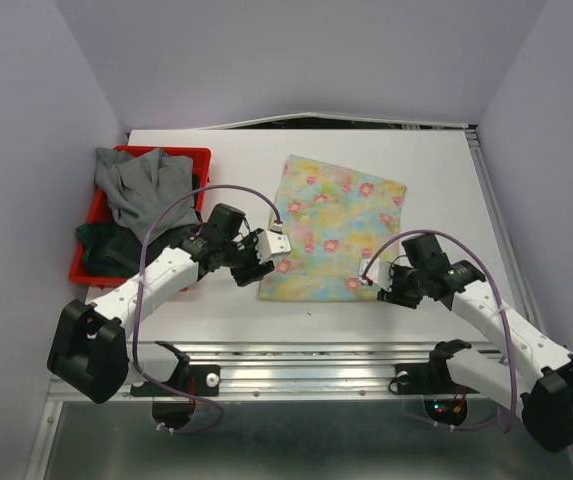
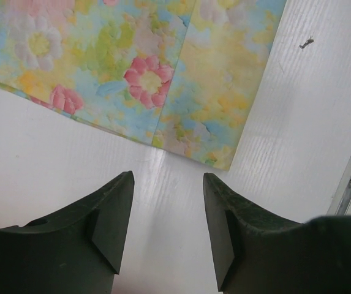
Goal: Fold and stack the skirts
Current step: Fold the skirt
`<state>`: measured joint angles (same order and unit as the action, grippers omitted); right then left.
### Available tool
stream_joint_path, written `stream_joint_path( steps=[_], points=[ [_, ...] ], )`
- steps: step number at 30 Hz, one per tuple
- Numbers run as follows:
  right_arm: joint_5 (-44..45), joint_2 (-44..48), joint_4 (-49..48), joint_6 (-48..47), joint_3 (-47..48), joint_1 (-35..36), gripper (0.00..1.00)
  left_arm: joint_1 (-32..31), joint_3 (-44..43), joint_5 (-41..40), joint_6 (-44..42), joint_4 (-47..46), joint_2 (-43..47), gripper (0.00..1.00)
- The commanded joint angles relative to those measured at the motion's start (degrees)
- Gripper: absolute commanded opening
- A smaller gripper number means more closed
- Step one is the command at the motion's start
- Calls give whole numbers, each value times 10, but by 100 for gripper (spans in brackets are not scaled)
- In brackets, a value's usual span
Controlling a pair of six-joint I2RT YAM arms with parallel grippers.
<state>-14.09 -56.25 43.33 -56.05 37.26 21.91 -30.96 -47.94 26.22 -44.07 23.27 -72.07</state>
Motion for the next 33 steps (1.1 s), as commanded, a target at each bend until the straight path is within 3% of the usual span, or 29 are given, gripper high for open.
stream_joint_path(
  steps=[1, 13, 16, 17, 20, 25, 33],
  points=[
    [41, 35, -24, -62, -34, 30, 50, 4, 1, 21, 12, -26, 8, 62],
    [135, 12, -169, -88, -134, 76, 45, 4, 17, 1, -22, -40, -9, 63],
    [150, 5, -206, -87, -150, 76, 28, -1, 36, -14, -49, -46, -4, 62],
    [156, 6, -214, -83, -152, 76, 17, -5, 44, -20, -54, -52, 0, 62],
    [164, 14, -225, -78, -154, 82, 1, -46, 94, -69, -79, -94, 26, 62],
    [160, 22, -204, -49, -130, 82, 1, -107, 183, -138, -127, -185, 89, 62],
    [147, -6, -177, -5, -83, 82, 1, -152, 217, -159, -138, -262, 82, 57]
  ],
)
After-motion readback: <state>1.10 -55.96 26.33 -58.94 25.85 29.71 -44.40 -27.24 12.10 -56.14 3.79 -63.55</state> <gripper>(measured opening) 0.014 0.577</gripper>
